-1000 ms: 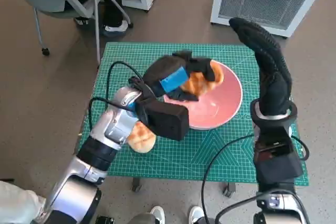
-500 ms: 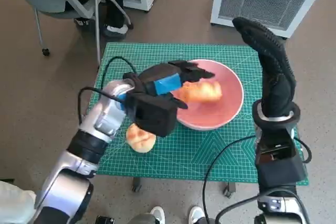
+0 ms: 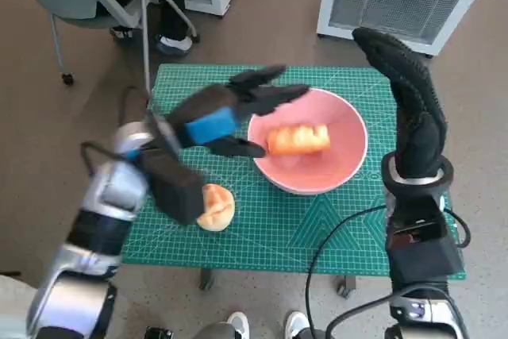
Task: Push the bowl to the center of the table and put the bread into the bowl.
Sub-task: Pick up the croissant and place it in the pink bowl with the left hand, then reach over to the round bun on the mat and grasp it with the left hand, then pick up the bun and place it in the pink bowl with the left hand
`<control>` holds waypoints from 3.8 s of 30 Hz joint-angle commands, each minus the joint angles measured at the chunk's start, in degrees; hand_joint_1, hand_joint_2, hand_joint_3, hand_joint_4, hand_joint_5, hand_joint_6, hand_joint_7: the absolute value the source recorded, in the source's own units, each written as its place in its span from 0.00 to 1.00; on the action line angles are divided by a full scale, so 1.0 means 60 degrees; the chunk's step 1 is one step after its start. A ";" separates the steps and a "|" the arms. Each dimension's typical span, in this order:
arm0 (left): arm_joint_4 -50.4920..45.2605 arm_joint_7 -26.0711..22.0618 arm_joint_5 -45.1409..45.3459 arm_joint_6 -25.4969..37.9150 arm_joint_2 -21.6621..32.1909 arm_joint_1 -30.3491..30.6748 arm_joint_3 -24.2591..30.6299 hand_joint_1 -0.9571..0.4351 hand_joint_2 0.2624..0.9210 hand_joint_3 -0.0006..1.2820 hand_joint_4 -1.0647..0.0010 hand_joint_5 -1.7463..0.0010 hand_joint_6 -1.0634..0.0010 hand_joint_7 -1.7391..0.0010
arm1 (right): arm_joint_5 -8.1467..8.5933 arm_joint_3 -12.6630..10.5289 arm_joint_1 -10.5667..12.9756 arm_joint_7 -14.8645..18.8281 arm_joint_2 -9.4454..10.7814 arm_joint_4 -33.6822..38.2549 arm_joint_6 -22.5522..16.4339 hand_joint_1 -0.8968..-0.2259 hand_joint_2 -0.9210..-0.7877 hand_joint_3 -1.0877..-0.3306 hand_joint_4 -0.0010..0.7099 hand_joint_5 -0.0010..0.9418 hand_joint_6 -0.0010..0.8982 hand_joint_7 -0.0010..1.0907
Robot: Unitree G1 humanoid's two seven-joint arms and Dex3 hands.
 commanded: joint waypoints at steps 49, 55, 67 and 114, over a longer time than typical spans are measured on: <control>0.0268 -0.0397 0.1474 0.0221 0.0869 0.2960 -0.0635 0.55 0.93 0.00 0.72 1.00 0.67 0.95 | 0.0482 0.0131 0.0239 0.0577 -0.0113 0.0011 0.0205 0.49 0.00 0.45 0.40 0.00 0.00 0.62; 0.0848 -0.0128 0.2028 0.0433 0.0596 0.2763 -0.1038 0.55 0.92 0.00 0.74 1.00 0.66 0.97 | 0.0470 0.0114 0.0235 0.0615 -0.0146 -0.0005 0.0216 0.49 0.00 0.45 0.40 0.01 0.00 0.62; 0.2089 0.0135 0.2646 0.0690 0.0331 0.2161 -0.1664 0.68 0.94 0.01 0.49 0.97 0.48 0.96 | 0.0523 0.0125 0.0245 0.0694 -0.0200 -0.0037 0.0234 0.49 0.00 0.45 0.40 0.00 0.00 0.62; -0.1502 0.1833 0.1745 0.1217 -0.0571 -0.0766 -0.0099 0.69 0.96 0.01 0.29 0.37 0.24 0.44 | 0.0380 0.0151 0.0035 0.0576 0.0012 0.0234 0.0212 0.48 0.00 0.45 0.40 0.00 0.00 0.61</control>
